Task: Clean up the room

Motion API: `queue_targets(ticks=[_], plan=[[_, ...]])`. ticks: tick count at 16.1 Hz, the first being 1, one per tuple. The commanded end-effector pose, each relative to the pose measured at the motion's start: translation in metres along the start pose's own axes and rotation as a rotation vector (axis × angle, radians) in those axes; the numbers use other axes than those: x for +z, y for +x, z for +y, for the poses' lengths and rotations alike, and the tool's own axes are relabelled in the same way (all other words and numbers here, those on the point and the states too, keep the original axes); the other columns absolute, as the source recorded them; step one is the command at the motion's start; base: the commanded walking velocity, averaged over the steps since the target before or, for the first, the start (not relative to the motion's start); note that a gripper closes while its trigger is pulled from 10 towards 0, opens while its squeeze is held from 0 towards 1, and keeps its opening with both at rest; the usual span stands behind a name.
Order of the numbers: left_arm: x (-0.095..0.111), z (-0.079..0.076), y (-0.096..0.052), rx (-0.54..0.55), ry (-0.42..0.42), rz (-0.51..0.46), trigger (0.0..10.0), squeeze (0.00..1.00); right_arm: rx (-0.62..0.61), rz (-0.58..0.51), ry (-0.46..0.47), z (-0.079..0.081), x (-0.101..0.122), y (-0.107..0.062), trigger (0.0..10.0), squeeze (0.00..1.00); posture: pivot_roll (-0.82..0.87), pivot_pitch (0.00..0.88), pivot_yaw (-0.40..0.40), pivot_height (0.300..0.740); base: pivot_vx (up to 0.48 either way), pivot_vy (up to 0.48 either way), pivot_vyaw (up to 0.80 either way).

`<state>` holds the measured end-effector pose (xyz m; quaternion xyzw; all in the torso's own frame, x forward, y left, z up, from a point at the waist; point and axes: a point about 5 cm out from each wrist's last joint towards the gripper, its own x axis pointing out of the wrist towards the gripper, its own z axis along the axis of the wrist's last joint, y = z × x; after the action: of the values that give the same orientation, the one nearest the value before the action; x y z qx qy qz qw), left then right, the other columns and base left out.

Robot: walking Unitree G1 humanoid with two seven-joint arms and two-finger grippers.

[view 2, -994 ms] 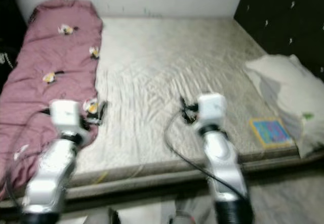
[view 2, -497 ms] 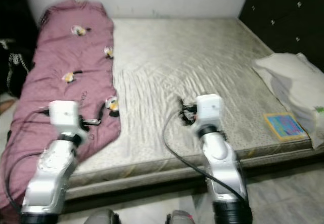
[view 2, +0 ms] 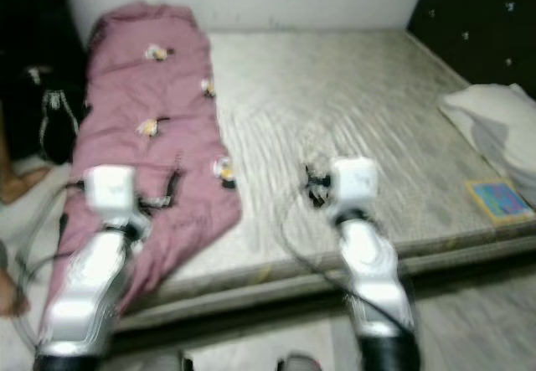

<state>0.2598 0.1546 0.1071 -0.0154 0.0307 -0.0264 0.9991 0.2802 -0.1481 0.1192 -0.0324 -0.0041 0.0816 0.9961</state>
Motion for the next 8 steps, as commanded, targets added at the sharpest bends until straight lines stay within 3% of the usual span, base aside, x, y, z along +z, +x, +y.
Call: queue_targets(ticks=[1,7,8], plan=[[0.005,-0.011,0.002,-0.034,-0.013,-0.019,10.0,0.0,-0.031,0.004,-0.016,-0.011,0.0,-0.002,10.0,0.0,0.0,0.0,-0.036,0.74,0.0,0.48,0.0],[0.002,0.001,-0.001,0.02,0.021,-0.019,10.0,0.0,-0.051,-0.01,-0.018,-0.012,-0.002,-0.003,10.0,0.0,0.01,0.0,-0.026,0.74,0.0,0.48,0.0],[0.003,0.004,-0.004,0.032,0.023,-0.029,10.0,0.0,-0.069,-0.013,-0.012,-0.013,-0.002,-0.004,10.0,0.0,0.0,0.0,-0.02,0.74,0.0,0.0,0.0]])
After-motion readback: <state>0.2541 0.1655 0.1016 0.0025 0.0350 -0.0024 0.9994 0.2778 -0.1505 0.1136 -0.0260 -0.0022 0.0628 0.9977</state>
